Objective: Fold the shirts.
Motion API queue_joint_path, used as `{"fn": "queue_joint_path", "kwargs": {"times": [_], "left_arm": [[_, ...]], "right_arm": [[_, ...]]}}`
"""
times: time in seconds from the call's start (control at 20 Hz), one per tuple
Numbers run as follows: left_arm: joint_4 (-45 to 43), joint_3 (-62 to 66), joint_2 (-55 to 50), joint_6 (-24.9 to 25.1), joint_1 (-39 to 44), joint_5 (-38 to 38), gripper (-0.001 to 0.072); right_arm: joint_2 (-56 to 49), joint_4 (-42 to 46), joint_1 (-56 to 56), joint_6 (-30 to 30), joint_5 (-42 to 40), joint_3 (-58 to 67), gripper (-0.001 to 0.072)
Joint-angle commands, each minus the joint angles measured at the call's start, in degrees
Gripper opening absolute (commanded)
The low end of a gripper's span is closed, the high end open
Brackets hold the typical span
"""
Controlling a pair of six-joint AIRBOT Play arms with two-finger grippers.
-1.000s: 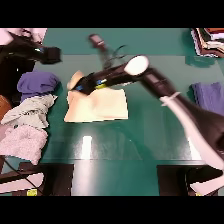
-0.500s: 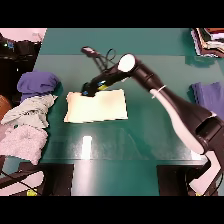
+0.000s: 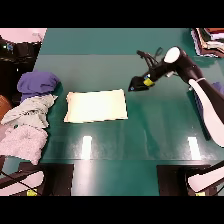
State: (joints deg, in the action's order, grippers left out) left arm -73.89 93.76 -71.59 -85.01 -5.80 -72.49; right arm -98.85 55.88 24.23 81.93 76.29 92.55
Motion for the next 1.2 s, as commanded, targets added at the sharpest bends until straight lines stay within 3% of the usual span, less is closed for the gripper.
{"fn": "queue_joint_path", "kwargs": {"times": [0.0,0.35,0.5,0.65,0.7,0.75,0.95,1.15], "left_arm": [[0.48,-0.02,0.04,0.02,-0.04,0.28,0.0027],[1.95,-0.02,0.04,0.02,0.11,0.57,0.0027],[2.01,-0.02,0.04,0.0,0.11,0.44,0.0027],[2.62,-0.02,0.04,0.0,0.13,-0.13,0.0027],[2.99,-0.02,0.04,0.0,0.13,-0.48,0.0027],[3.65,-0.02,0.04,0.02,0.13,-0.63,0.0027],[5.88,-0.02,0.07,-0.02,1.64,-0.68,0.0026],[5.7,-0.02,0.07,1.27,10.6,-0.66,0.0027]], "right_arm": [[3.8,-5.09,-3.04,1.18,-8.81,-13.88,0.0586],[-3.8,-28.13,3.15,-7.72,-14.88,-20.41,0.0599],[-8.0,-29.97,7.19,-8.09,-15.02,-15.41,0.0582],[-9.81,-29.7,9.4,-8.87,-17.49,-10.47,0.0248],[-9.84,-29.4,9.46,-9.88,-18.18,-9.07,0.0104],[-9.81,-28.92,9.49,-10.1,-18.23,-7.67,0.0016],[-7.56,-25.0,5.64,-9.97,-17.44,-3.98,0.0015],[2.34,-17.27,-6.78,-9.81,-18.08,-8.0,0.0015]]}}
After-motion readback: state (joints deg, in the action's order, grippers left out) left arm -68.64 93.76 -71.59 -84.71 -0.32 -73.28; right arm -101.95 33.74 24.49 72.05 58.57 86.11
